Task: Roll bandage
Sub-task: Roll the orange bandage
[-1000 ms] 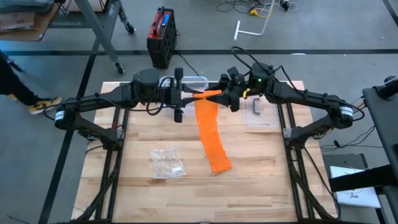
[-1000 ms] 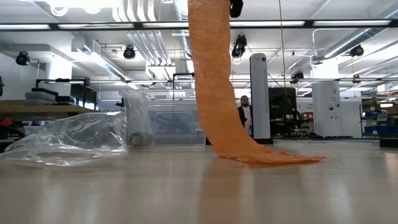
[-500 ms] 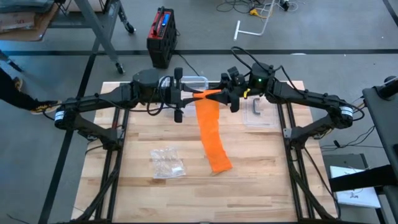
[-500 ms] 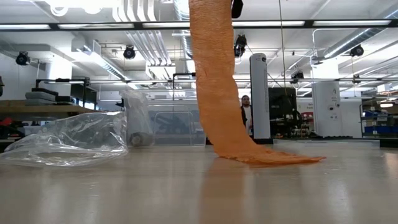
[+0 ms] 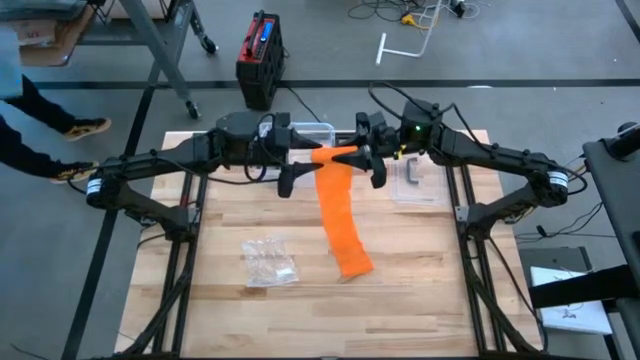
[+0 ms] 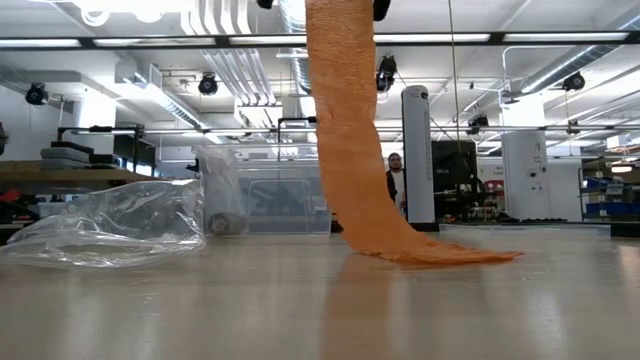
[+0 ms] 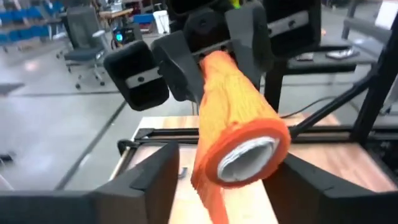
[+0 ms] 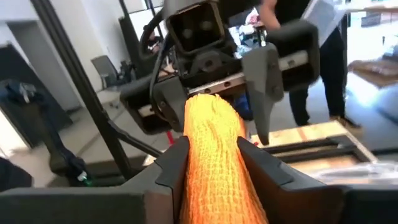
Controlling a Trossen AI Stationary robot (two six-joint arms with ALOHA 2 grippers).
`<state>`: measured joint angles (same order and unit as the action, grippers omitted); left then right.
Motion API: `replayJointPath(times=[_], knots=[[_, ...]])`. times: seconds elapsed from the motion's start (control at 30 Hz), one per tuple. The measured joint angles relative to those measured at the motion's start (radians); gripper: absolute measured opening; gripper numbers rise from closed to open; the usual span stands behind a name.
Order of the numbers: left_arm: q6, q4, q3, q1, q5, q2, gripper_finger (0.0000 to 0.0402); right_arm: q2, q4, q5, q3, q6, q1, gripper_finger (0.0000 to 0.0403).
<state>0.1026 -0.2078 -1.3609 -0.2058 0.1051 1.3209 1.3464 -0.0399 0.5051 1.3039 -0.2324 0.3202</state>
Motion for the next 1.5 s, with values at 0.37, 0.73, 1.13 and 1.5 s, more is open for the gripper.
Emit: replayJointPath(times=[0.37, 0.73, 1.13, 1.5], knots=[[-0.165, 0.076, 0.000, -0.002, 0.147, 0.016, 0.0268, 0.000, 0.050, -0.004, 0.000, 0.136, -0.005, 0.0097], [-0.196, 0.081, 0.000, -0.024, 0.148, 0.064, 0.0198, 0.002, 0.061, -0.008, 0.000, 0.130, -0.009, 0.0094], [-0.102, 0.077, 0.000, -0.024, 0.137, 0.057, 0.0043, 0.000, 0.065, -0.008, 0.000, -0.035, -0.008, 0.0106], [0.054, 0.105, 0.000, 0.018, 0.037, 0.054, 0.0062, -0.010, 0.025, -0.004, 0.000, -0.253, -0.008, 0.0226]])
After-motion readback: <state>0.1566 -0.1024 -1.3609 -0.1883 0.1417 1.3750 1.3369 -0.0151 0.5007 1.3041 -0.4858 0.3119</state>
